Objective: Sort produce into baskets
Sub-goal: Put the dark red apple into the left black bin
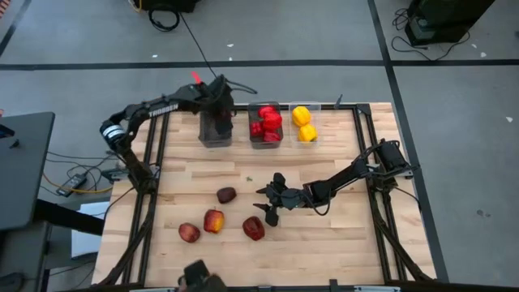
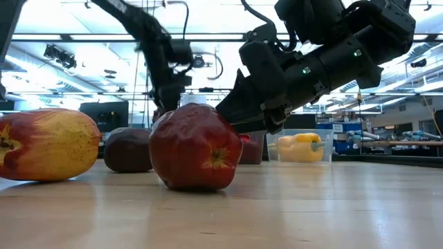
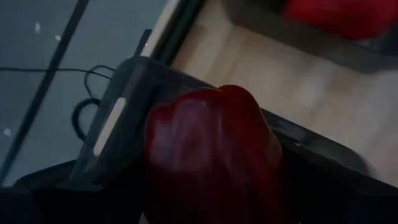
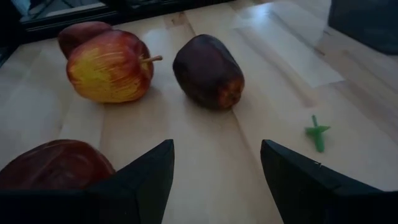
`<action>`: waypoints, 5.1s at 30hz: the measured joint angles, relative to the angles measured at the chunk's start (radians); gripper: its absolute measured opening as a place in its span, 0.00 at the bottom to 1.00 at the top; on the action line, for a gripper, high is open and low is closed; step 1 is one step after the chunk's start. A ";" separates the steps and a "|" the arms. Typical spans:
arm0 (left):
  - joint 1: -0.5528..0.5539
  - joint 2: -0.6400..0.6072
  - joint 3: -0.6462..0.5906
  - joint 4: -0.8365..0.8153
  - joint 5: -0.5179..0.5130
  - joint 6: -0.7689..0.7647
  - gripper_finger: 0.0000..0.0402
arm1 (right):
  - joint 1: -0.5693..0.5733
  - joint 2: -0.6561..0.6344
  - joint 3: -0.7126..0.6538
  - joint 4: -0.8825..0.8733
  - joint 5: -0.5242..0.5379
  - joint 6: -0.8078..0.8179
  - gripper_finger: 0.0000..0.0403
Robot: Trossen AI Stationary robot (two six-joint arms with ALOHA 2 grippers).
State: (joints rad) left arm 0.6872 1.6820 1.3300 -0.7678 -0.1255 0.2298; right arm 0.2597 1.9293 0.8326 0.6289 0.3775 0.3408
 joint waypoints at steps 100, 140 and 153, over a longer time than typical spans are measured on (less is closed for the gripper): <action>-0.807 -0.172 -0.457 0.137 -0.082 -0.626 0.55 | 0.112 -0.001 0.000 0.104 0.126 0.224 0.62; -0.068 -0.394 -0.421 0.234 -0.116 -0.286 0.65 | 0.110 0.000 0.000 0.170 0.334 0.102 0.62; -0.043 -0.394 -0.464 0.226 -0.114 -0.293 0.94 | 0.102 0.000 0.000 0.203 0.363 0.012 0.62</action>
State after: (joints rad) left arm 0.6443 1.2884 0.8658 -0.5419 -0.2395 -0.0632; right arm 0.3622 1.9293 0.8326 0.8316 0.7407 0.3527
